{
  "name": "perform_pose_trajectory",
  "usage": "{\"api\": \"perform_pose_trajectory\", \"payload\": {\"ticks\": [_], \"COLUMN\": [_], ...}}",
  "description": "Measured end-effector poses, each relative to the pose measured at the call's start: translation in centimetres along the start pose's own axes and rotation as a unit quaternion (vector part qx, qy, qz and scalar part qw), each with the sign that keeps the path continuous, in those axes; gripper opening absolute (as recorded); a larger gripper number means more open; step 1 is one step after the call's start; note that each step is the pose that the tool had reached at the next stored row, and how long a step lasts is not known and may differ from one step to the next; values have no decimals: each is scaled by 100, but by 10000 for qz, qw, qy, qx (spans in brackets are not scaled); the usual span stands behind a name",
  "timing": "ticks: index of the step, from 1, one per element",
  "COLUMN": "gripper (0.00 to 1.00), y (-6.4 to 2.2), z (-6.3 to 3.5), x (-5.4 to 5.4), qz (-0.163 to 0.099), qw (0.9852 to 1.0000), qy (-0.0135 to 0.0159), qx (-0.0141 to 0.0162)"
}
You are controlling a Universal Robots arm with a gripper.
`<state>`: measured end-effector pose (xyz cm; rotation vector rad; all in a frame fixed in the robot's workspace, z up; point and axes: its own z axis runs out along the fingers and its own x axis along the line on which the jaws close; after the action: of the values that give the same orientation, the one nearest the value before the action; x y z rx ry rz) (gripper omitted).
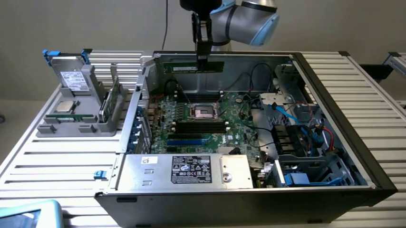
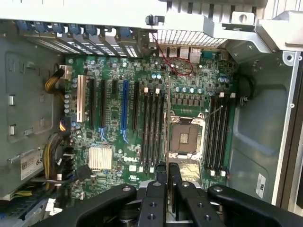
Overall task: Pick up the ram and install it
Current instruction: 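Pick up the ram and move it above insertion slot, then insert the ram into the slot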
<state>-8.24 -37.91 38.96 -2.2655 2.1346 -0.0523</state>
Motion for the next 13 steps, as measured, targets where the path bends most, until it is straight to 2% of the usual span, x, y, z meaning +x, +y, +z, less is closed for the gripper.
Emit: {"api": "perform_pose_trajectory", "payload": {"ticks": [3,13], "gripper": [14,14], "y": [-1,-2], "z": [4,4], "x": [-17,-18], "qz": [59,94], "qw": [10000,10000], "qy": [4,6], "qx": [24,25]}}
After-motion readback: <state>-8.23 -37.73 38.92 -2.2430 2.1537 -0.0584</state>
